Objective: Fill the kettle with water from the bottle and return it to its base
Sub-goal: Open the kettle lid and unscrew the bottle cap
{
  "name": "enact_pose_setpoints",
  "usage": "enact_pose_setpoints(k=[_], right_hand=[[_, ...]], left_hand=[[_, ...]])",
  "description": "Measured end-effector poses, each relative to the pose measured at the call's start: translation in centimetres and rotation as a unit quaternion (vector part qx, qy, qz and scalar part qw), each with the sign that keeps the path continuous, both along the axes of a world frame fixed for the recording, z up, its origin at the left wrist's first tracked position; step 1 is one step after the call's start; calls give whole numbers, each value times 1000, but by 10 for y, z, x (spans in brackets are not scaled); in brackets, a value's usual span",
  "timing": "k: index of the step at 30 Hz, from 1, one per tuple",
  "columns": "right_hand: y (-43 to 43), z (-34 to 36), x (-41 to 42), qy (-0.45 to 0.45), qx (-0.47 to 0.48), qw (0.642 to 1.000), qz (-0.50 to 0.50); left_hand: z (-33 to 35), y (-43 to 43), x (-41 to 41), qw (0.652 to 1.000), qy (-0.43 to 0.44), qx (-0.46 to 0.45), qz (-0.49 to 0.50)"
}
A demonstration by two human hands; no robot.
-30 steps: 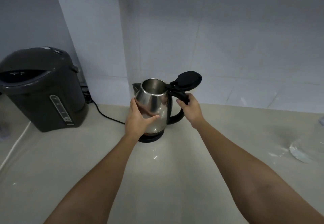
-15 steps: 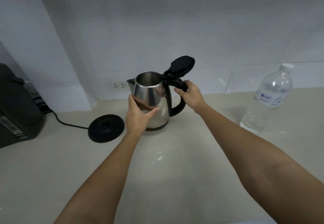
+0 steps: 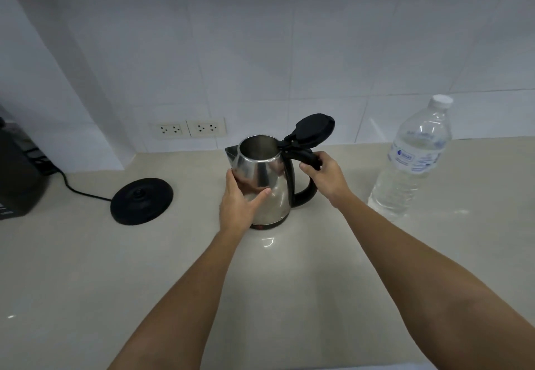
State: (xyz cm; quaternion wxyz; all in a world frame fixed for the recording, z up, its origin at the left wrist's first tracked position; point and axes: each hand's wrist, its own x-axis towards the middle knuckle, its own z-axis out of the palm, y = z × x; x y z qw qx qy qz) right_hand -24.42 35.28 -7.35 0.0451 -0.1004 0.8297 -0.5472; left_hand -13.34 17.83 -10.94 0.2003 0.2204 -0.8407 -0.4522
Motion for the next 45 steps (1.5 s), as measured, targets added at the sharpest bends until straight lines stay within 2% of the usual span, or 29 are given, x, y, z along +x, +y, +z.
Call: enact_pose_setpoints(k=[7, 13, 16, 19, 23, 26, 29, 33, 38, 42, 45], right_hand=[[4, 0, 3, 12, 14, 1000, 14], [3, -1, 10, 30, 58, 997, 37], [1, -1, 17, -11, 91, 996, 19], [8, 6, 23, -45, 144, 988, 9], [30, 29, 26, 38, 177, 982, -52], [51, 55, 24, 97, 185, 973, -98], [73, 87, 22, 167, 220, 955, -110], [103, 131, 11, 226, 243, 930, -157], [138, 158, -11, 255, 316, 899, -164], [159, 163, -29, 229, 394, 882, -118], [173, 161, -42, 238, 433, 865, -88]], left_hand=[[-1, 2, 3, 1000, -2, 6, 0], [6, -3, 3, 996, -75, -38, -1], [10, -3, 4, 995, -90, -37, 11], [15, 3, 9, 995, -78, -39, 41], [19, 20, 20, 994, -15, -96, 51], [20, 37, 24, 993, 39, -110, -1], [18, 60, 23, 990, 54, -97, -87], [27, 88, 4, 969, 60, -126, -203], [47, 133, -38, 964, 31, -109, -242], [57, 180, -74, 966, -39, -65, -249], [55, 213, -97, 967, -48, -22, -249]])
